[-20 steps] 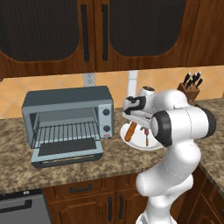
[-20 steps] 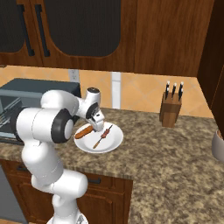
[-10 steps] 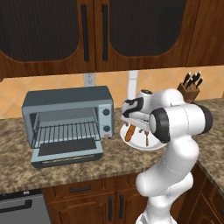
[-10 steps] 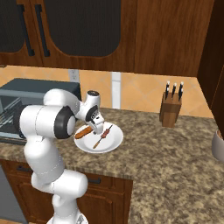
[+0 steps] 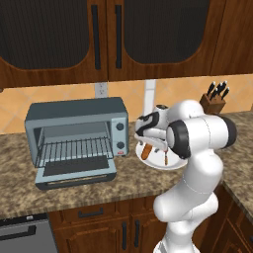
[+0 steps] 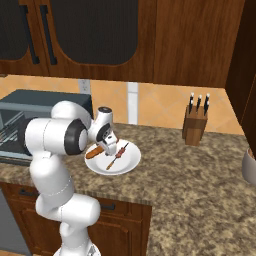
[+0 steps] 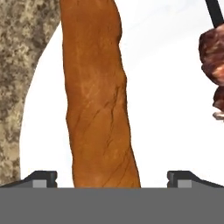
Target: Pick up the kebab skewer and baguette bread, and place them inside the toaster oven. Close the toaster oven door and start by setting the timer.
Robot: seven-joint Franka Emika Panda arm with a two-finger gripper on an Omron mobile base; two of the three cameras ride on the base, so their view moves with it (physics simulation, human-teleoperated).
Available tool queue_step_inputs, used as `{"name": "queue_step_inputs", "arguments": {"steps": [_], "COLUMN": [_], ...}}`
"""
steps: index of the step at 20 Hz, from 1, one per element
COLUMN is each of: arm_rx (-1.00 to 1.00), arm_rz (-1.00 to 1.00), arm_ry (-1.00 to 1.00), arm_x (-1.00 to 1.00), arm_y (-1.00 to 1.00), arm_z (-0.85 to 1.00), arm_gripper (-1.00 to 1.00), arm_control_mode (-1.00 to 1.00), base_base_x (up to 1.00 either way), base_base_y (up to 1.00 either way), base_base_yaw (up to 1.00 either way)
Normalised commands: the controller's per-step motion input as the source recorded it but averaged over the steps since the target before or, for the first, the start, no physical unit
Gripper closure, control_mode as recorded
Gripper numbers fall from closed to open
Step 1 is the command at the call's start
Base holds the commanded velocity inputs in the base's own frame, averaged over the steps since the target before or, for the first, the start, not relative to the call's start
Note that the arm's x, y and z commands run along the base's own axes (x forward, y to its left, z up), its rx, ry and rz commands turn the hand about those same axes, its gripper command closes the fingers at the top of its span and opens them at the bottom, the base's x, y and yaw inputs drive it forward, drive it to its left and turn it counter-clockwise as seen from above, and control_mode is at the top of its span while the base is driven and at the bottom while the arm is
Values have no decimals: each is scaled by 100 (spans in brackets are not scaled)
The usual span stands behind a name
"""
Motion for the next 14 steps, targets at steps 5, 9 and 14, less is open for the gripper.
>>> {"name": "queue_step_inputs", "arguments": {"steps": [5,9,14], "arm_rx": [0,0,3], "arm_rz": [0,0,-5], "arm_ry": [0,0,0], "arm_x": [0,-5,-28], "arm_y": [0,0,-6], "arm_z": [-6,7,66], "arm_gripper": [100,100,100], "arm_control_mode": [-100,-100,-100], "base_base_x": [0,0,0], "base_base_y": [0,0,0], "base_base_yaw": [0,0,0]}}
